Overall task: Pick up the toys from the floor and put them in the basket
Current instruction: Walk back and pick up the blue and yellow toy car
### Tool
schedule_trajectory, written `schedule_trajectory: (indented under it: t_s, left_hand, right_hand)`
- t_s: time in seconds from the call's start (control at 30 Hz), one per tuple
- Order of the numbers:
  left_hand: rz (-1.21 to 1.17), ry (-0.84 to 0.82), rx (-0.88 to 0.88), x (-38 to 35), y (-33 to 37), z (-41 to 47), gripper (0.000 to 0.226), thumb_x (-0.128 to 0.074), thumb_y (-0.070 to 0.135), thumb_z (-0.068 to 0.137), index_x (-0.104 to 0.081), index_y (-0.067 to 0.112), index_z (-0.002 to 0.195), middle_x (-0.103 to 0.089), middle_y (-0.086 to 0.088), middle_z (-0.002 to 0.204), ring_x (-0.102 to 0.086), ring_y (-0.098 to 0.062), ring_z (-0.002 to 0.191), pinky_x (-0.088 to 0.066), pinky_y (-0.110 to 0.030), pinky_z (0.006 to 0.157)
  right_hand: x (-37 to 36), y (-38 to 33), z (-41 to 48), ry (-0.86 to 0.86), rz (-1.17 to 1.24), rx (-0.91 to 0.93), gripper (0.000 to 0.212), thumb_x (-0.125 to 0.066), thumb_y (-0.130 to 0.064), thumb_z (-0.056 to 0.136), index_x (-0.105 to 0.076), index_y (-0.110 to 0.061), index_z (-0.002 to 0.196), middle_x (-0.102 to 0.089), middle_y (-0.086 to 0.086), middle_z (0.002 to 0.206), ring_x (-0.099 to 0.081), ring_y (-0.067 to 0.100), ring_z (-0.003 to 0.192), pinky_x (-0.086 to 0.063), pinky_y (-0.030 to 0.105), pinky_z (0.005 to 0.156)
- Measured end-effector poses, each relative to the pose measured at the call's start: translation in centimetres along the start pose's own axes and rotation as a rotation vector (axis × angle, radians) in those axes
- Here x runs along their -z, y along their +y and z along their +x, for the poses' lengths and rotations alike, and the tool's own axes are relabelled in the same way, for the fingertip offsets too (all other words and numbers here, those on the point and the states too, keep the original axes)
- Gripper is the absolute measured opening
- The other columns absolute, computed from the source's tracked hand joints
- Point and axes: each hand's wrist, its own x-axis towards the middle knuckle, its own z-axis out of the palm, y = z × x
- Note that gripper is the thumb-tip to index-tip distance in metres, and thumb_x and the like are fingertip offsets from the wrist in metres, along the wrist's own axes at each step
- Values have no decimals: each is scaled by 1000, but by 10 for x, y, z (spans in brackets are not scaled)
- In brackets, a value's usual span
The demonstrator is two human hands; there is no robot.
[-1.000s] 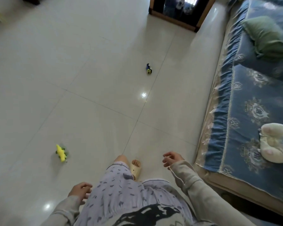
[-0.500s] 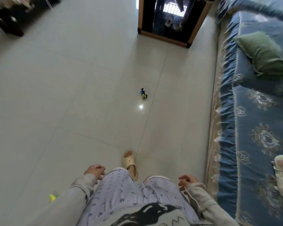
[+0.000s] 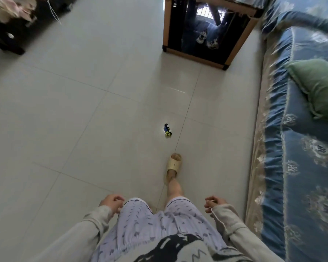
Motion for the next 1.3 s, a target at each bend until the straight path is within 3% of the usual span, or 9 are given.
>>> schedule_trajectory:
  t_s: [0.2, 0.3, 0.4, 0.6, 0.77, 0.93, 1.03, 1.17, 1.3]
  left_hand:
    - [-57, 52, 252, 3, 25, 12, 12, -46, -1, 91, -57, 1, 88, -53, -7, 64, -41, -20, 51, -31, -11, 25]
    - [-160, 61, 254, 4, 67, 19, 14, -46, 3, 92, -60, 2, 94, -59, -16, 85, -46, -20, 56, -32, -21, 49]
    - [-202, 80, 180, 7, 119, 31, 17, -43, 1, 91, -59, 6, 95, -59, -16, 90, -48, -19, 56, -30, -22, 54]
    - [-149, 10, 122, 10, 207, 71, 16, -46, 1, 87, -58, 12, 88, -59, -10, 78, -48, -17, 53, -27, -20, 48]
    - [-54, -54, 68, 5, 266, 124, 16, -47, 4, 88, -59, 15, 90, -61, -10, 86, -49, -12, 53, -35, -14, 37]
    - [10, -119, 37, -7, 297, 211, 27, -48, 5, 88, -66, 3, 109, -63, -12, 92, -52, -19, 59, -27, -6, 25]
    - [6, -103, 11, -16, 303, 280, 26, -50, 8, 87, -67, 4, 106, -70, -20, 103, -56, -24, 70, -37, -16, 41]
    - [17, -115, -2, -36, 288, 371, 28, -49, 6, 87, -65, 0, 109, -67, -18, 92, -60, -10, 56, -45, -23, 60]
    - [27, -118, 28, -58, 265, 453, 27, -48, 6, 87, -66, 1, 106, -70, -22, 106, -61, -25, 81, -51, -33, 81]
  right_hand:
    - [37, -116, 76, -114, -90, 61, 25, -43, 5, 93, -54, 14, 114, -52, 11, 68, -47, 17, 50, -40, 16, 40]
    - [50, -166, 98, -161, -73, 50, 16, -40, 8, 93, -55, 4, 89, -47, 9, 63, -48, 4, 26, -35, 10, 28]
    - [56, -198, 121, -168, -135, 71, 32, -40, 7, 93, -46, -12, 67, -45, 8, 62, -49, 15, 39, -31, 9, 28]
    - [61, -235, 163, -153, -165, 84, 20, -42, 6, 91, -50, -8, 79, -47, 6, 62, -50, 6, 31, -30, 9, 28]
    - [55, -251, 208, -124, -217, 53, 16, -44, 5, 91, -52, -8, 87, -48, 5, 61, -47, -1, 25, -32, 11, 33]
    - [23, -265, 277, -150, -258, 4, 21, -42, 5, 90, -56, -7, 100, -48, 4, 63, -46, -5, 22, -34, 8, 29]
    - [-9, -270, 339, -153, -261, -14, 16, -43, 2, 90, -53, -8, 96, -51, 2, 63, -53, 2, 33, -38, 14, 36]
    - [-50, -264, 439, -119, -288, -9, 15, -44, -2, 89, -55, -11, 94, -56, 2, 66, -51, 13, 53, -37, 18, 47]
    - [-87, -262, 532, -120, -356, 60, 19, -47, -6, 87, -62, -6, 98, -61, 11, 87, -57, 22, 64, -41, 20, 52]
